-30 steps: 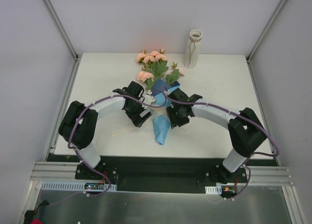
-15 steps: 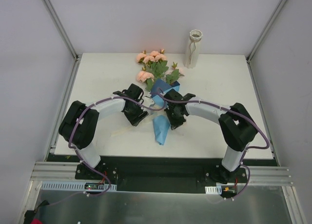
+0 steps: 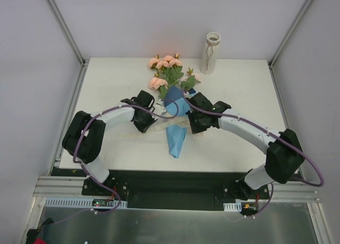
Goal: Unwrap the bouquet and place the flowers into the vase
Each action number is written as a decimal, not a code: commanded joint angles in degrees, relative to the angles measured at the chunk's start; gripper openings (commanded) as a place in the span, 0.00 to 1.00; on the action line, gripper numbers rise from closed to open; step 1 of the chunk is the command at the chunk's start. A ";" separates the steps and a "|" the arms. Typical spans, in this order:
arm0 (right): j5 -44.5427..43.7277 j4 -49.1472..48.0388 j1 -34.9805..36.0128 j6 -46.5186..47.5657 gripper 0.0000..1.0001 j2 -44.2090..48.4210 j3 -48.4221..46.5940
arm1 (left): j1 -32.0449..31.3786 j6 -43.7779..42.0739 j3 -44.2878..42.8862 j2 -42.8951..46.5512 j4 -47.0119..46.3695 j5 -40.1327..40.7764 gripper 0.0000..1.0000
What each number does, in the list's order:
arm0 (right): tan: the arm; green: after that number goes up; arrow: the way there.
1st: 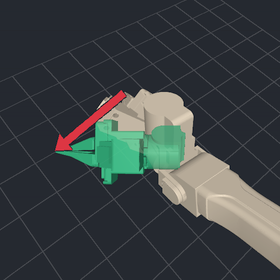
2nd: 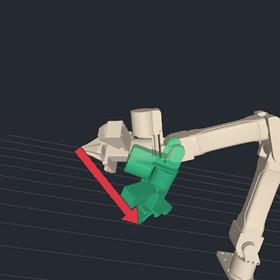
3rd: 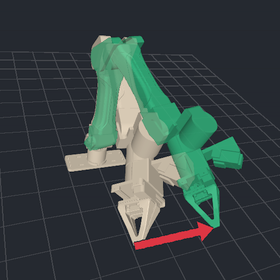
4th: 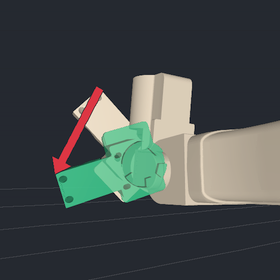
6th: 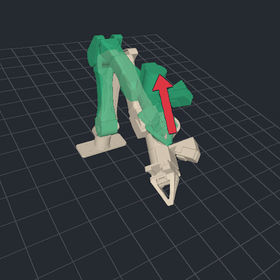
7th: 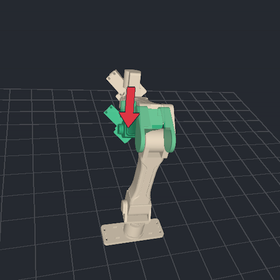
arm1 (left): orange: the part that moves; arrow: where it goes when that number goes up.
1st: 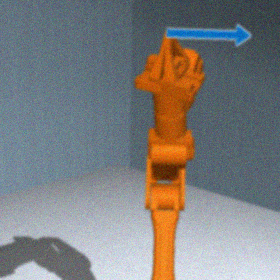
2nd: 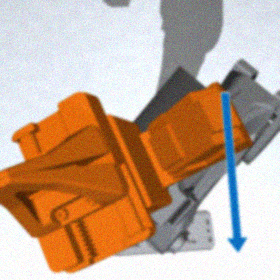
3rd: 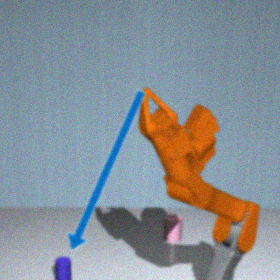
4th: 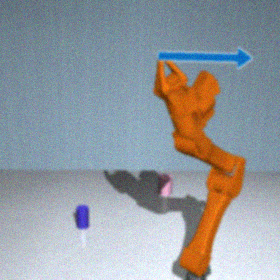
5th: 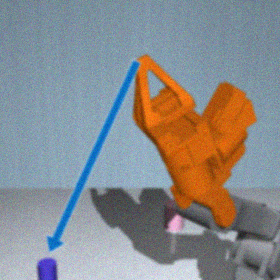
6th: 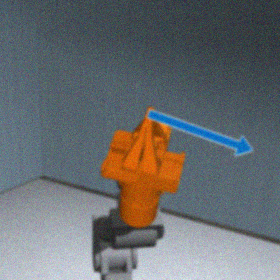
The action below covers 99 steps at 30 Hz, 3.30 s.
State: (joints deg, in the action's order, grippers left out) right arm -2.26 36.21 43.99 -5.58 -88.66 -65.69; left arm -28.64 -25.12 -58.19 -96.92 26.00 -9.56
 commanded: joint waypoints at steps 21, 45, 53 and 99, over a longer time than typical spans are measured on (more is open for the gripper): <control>-14.78 15.21 -39.04 0.05 0.01 27.30 1.00 | 40.32 5.61 -12.64 12.02 5.46 13.95 0.00; -43.18 18.65 -3.33 -5.85 0.96 17.51 -8.91 | 41.13 4.73 -14.22 25.65 16.96 -11.25 0.99; -37.14 14.25 22.88 2.14 0.96 -5.09 -16.84 | 35.06 6.14 -16.16 24.33 20.76 -15.84 0.99; -43.61 4.40 37.14 9.01 0.56 -23.93 -12.79 | 35.15 4.30 -8.25 25.47 18.47 -13.82 0.99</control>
State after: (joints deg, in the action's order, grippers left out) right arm -44.53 41.36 80.93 4.84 -112.27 -77.87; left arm 6.44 -20.14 -67.46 -74.11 45.19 -23.53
